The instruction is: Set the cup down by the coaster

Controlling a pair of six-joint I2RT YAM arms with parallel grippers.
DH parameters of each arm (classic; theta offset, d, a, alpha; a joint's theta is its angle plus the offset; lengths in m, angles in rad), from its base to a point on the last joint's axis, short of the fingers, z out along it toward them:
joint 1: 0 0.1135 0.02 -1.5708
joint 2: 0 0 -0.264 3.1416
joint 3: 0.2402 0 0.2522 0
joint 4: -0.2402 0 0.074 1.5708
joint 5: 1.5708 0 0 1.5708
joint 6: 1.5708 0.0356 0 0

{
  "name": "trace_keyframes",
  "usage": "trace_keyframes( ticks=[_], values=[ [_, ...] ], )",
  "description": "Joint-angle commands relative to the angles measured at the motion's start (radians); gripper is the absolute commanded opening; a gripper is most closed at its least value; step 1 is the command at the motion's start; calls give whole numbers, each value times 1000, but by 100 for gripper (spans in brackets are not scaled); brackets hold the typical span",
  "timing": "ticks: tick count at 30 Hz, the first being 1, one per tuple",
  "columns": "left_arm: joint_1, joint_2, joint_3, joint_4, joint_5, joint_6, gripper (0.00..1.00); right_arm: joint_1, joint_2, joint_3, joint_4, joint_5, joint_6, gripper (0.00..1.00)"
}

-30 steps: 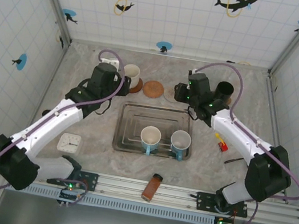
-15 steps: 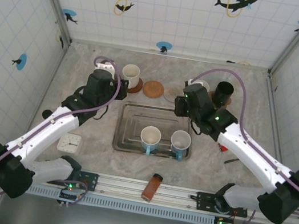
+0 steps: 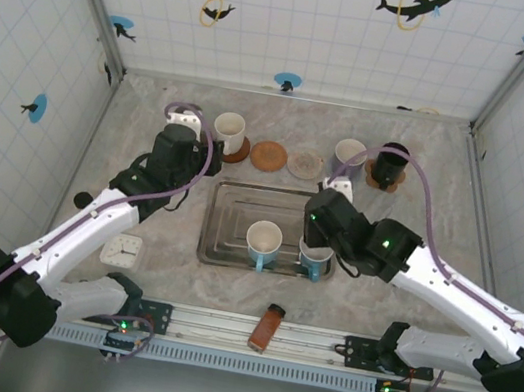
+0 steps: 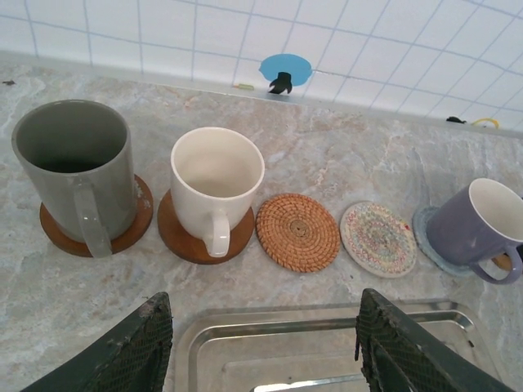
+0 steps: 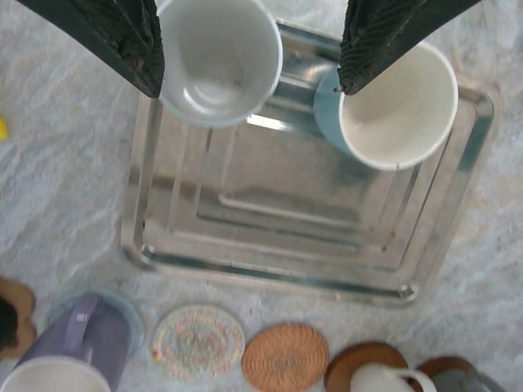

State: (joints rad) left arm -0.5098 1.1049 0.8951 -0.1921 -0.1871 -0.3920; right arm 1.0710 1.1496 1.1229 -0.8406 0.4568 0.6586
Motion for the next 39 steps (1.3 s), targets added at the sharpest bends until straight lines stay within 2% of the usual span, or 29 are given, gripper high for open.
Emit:
trace_keyframes(
  ticks=[1,5,11,15,23,33,39],
  values=[
    [2,-19,-16,26,-23,22,61,52,-38,-41,-108,41,128,61],
    [2,-20,-20,25,-29,26,61,117,-71,-96,-143,36,223,63],
    [2,-16,-21,32,-28,24,61,177,-112,-202,-84,-4,320,64],
    [2,-10,-22,36,-26,24,61,184,-127,-273,-28,-51,366,64],
    [2,-7,-18,37,-20,20,61,187,-148,-378,84,-69,399,64],
    [2,1,-17,38,-12,16,61,170,-84,-412,146,-102,382,61],
    [2,-8,-19,38,-17,15,62,140,-56,-429,169,-124,364,55]
  ],
)
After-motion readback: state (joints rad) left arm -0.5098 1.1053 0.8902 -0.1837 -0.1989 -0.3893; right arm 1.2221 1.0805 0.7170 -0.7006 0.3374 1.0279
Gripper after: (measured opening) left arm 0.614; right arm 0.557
